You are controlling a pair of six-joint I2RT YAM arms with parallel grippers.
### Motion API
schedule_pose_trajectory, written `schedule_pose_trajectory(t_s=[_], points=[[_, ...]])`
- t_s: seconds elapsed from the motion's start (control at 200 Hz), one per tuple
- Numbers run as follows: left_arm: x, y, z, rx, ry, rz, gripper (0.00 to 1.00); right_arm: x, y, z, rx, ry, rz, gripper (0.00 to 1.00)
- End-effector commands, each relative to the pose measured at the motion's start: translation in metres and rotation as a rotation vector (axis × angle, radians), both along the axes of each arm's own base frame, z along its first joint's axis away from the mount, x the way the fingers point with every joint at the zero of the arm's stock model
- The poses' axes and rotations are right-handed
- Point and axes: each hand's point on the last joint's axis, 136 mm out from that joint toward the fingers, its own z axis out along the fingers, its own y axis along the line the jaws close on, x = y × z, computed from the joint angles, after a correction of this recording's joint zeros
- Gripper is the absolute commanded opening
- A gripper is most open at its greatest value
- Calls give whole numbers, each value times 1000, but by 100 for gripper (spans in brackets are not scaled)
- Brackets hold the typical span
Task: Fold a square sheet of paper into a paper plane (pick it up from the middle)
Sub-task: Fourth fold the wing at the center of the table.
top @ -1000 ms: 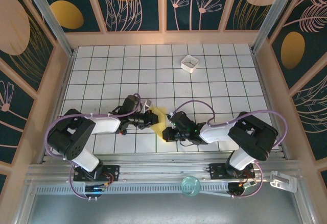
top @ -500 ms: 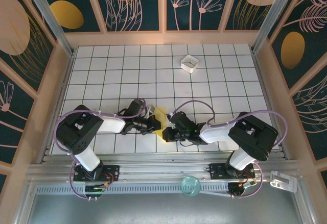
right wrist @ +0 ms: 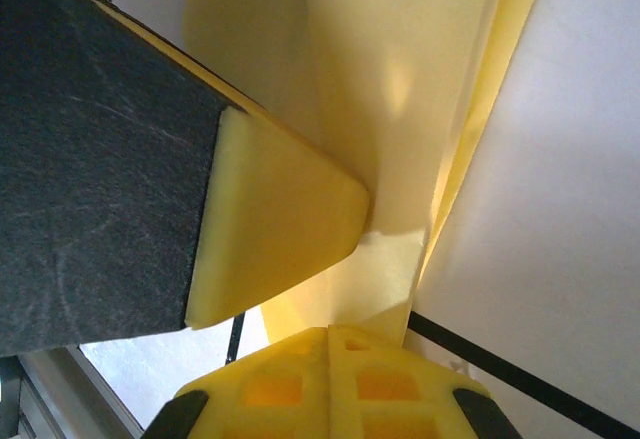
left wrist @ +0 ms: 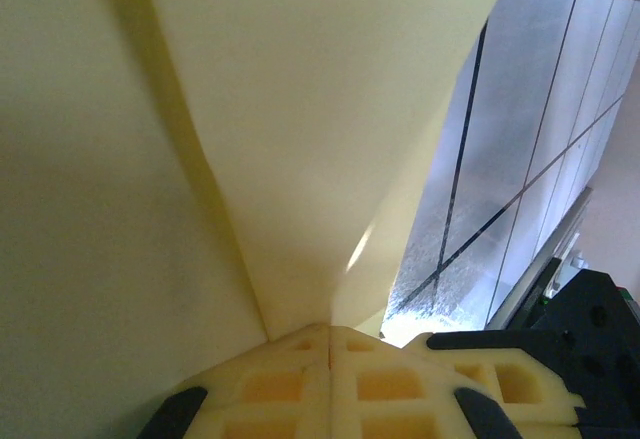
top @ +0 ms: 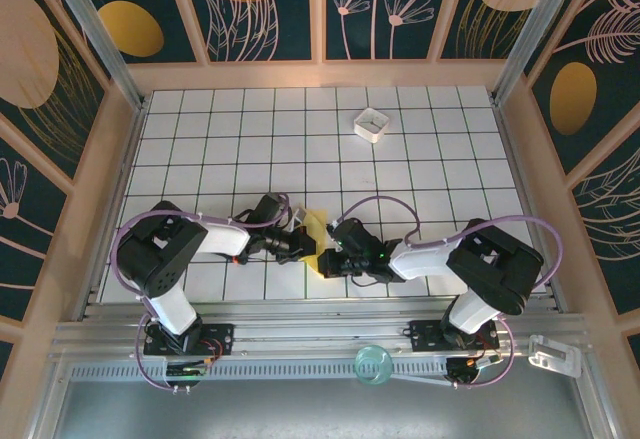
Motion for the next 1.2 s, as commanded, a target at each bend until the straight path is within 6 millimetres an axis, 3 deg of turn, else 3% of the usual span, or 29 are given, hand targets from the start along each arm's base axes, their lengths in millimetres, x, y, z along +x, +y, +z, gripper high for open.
schedule_pose_trajectory(t_s=[0.0,0.686,1.196], points=[[12,13,-14,61,0,39,0,-37,-67,-65,-332,163,-6,0],[58,37,-15,45,-47,100,0,-55,-83,-81,-445,250,32,0],[113,48,-7,29,-101,171,0,-59,-86,-85,-464,266,52,0]])
